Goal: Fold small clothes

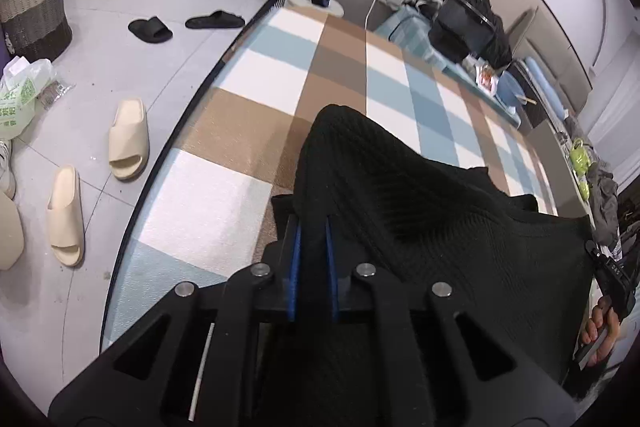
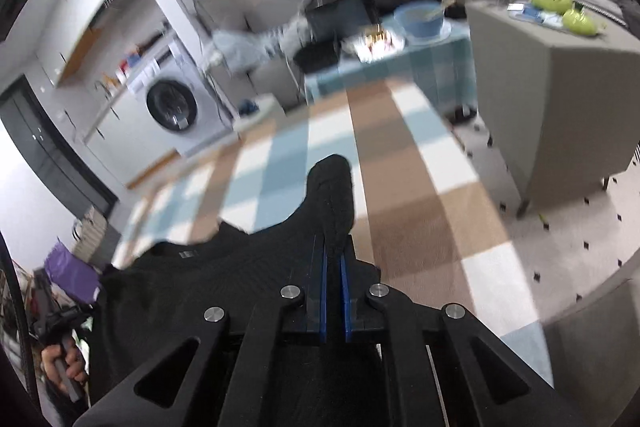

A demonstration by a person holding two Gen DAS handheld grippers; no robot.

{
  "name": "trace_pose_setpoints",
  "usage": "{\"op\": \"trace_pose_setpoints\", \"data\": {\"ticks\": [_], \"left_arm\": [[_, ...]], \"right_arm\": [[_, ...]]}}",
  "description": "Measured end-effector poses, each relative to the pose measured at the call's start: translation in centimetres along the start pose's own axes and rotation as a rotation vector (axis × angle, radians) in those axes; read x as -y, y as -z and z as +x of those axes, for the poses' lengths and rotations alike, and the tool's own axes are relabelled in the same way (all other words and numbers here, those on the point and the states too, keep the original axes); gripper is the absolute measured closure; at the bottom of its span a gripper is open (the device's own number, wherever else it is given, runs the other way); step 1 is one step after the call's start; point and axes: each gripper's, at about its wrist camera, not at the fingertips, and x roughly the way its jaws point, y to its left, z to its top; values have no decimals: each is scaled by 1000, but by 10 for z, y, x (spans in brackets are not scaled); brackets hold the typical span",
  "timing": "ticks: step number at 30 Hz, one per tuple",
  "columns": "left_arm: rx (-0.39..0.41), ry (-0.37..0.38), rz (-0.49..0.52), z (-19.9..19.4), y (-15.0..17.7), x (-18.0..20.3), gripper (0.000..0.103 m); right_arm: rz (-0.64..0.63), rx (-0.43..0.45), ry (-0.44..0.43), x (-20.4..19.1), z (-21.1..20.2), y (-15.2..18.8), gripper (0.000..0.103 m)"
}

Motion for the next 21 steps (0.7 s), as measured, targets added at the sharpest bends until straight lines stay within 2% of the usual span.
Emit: {"op": "trace_pose_setpoints", "data": {"ticks": [1,3,7,10,12,15,17,19,21], "left_arm": [[12,-9,2,-2,1,-1,95],[18,-17,-4,-5,2,-4,95],[16,-42,-31,-13,5,-8,94],[15,-46,-23,-26,10,-7,88],[37,-47,-5,-41,18,-4,79],[77,-26,30,-69,35,3,47],[102,-3,57,-87,49,11,38],[113,14,91,-105,64,22,31],[121,45,120,-122,82,32,24]], "right_arm": [[13,18,16,4,-3,-1,98],[24,-4,53,9,1,-3,98],[34,-144,114,16,31,0,95],[-6,-168,147,9,30,7,77],[-32,-150,129,2,19,12,56],[-90,-125,93,-14,-7,21,54],[-121,-135,48,-27,-25,34,52],[-150,-147,-9,-38,-42,50,42],[-184,-150,-29,-49,-56,66,30]]}}
